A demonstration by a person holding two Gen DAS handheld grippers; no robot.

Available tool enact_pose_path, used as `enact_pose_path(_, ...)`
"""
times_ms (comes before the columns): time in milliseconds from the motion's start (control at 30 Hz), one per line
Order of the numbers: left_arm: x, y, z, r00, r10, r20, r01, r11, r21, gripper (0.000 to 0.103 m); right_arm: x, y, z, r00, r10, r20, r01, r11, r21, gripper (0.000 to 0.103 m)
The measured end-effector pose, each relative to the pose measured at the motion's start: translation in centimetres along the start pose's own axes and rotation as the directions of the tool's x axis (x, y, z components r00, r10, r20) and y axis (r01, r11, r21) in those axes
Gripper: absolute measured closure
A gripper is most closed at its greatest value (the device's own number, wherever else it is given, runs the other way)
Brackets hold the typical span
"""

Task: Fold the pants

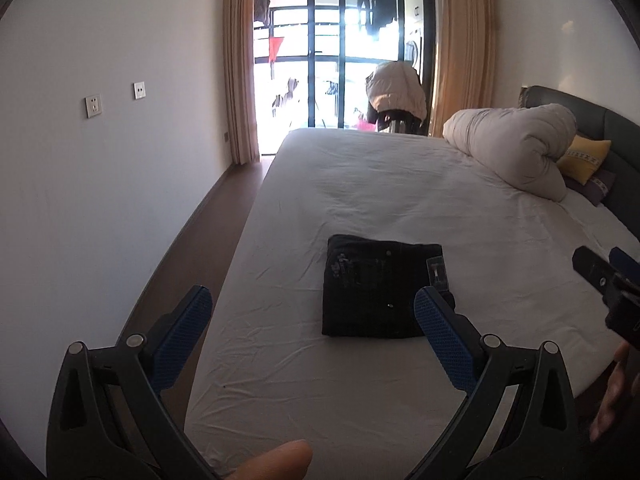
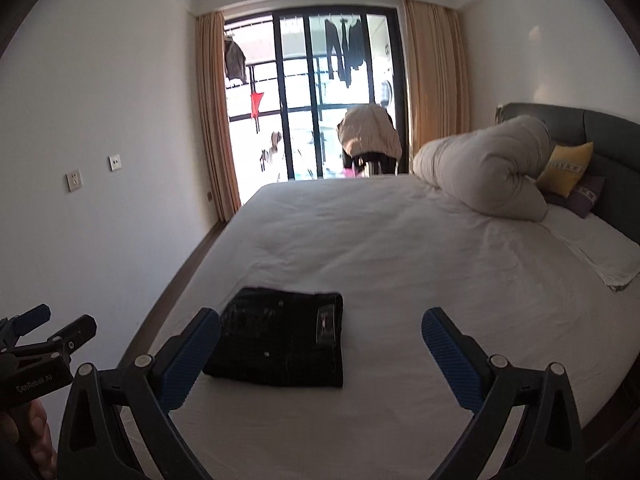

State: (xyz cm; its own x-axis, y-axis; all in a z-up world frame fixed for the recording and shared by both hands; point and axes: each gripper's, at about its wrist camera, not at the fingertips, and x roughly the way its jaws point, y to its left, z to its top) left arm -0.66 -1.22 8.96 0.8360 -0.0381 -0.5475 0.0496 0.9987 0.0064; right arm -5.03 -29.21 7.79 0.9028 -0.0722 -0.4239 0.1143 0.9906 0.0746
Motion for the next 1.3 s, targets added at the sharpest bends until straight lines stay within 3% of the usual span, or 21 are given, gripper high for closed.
enact_pose_path(367, 4.1, -1.3, -0.9, 0.996, -0.018, -0.082, 0.019, 1.0, 0.011, 0.0, 1.2, 1.1, -1.4, 0.992, -0.018, -0.123, 0.021, 1.0, 0.019, 0.0)
enact_pose_path(1300, 8.6, -1.3, -2.9, 0.985, -0.011, -0.173, 0.012, 1.0, 0.004, 0.0, 2.3, 2.3, -3.1, 0.978, -0.027, -0.207, 0.024, 1.0, -0.015, 0.0)
